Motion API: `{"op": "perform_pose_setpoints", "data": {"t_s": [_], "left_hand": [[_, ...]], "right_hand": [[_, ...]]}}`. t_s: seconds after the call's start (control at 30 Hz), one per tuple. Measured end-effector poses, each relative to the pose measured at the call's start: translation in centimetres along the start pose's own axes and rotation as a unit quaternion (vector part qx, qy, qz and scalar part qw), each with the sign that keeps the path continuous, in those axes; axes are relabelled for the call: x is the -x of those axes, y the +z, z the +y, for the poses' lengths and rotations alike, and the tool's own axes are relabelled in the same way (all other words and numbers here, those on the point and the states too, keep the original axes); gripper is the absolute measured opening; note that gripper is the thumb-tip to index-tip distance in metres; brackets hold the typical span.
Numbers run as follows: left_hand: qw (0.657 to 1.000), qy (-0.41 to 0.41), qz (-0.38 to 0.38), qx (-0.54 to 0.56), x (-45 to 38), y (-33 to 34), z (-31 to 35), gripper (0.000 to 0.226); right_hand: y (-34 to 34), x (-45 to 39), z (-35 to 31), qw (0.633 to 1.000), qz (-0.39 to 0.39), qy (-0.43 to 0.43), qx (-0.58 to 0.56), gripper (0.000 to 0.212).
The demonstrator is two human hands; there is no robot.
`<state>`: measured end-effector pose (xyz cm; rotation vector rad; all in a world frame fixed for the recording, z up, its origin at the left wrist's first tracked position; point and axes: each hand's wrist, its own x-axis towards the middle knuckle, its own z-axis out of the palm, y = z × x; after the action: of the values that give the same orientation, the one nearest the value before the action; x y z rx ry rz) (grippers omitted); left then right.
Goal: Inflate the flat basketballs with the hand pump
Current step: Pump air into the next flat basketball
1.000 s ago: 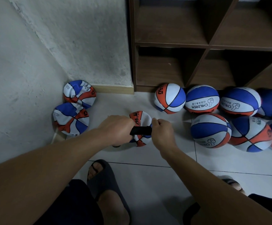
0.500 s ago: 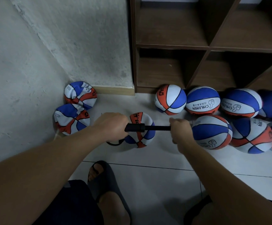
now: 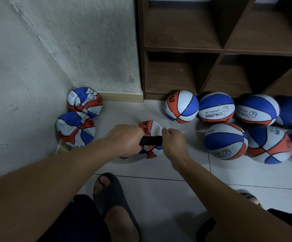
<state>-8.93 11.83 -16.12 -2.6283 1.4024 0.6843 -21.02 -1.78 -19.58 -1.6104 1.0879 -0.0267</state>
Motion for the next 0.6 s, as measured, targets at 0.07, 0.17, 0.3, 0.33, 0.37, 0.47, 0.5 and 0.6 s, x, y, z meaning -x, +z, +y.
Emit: {"op": "perform_pose_setpoints", "data": {"t_s": [0.07, 0.17, 0.3, 0.33, 0.37, 0.47, 0.5, 0.6], "left_hand": [[1.000, 0.002, -0.001, 0.002, 0.0, -0.1, -0.1, 0.020], [1.000, 0.006, 0.004, 0.002, -0.1, -0.1, -0.2, 0.024], [1.000, -0.001, 0.020, -0.008, -0.3, -0.7, -1.3, 0.024], [1.000, -0.005, 0.023, -0.013, -0.3, -1.0, -1.8, 0.024], [1.000, -0.012, 0.023, -0.018, -0.3, -1.2, -2.3, 0.024], [0.999, -0.026, 0.014, -0.022, -0.4, -1.2, -3.4, 0.023], [0.999, -0.026, 0.012, -0.024, -0.4, -1.0, -3.4, 0.022], [0.999, -0.019, 0.008, -0.030, -0.3, -0.3, -2.5, 0.017]], "right_hand": [[0.0, 0.0, 0.0, 1.000, -0.002, 0.002, -0.004, 0.033], [-0.6, 0.0, -0.4, 1.000, -0.021, 0.003, 0.009, 0.035], [-3.2, -1.6, -0.9, 0.999, -0.007, 0.009, 0.036, 0.030], [-4.2, -2.2, -0.8, 0.999, 0.008, 0.015, 0.031, 0.025], [-5.3, -2.7, -0.5, 0.999, 0.023, 0.021, 0.020, 0.020], [-7.6, -4.0, 0.3, 0.998, 0.028, 0.051, 0.002, 0.025], [-7.7, -4.1, 0.3, 0.998, 0.015, 0.056, 0.020, 0.024], [-5.8, -2.9, -0.1, 0.996, 0.014, 0.042, 0.073, 0.024]]}}
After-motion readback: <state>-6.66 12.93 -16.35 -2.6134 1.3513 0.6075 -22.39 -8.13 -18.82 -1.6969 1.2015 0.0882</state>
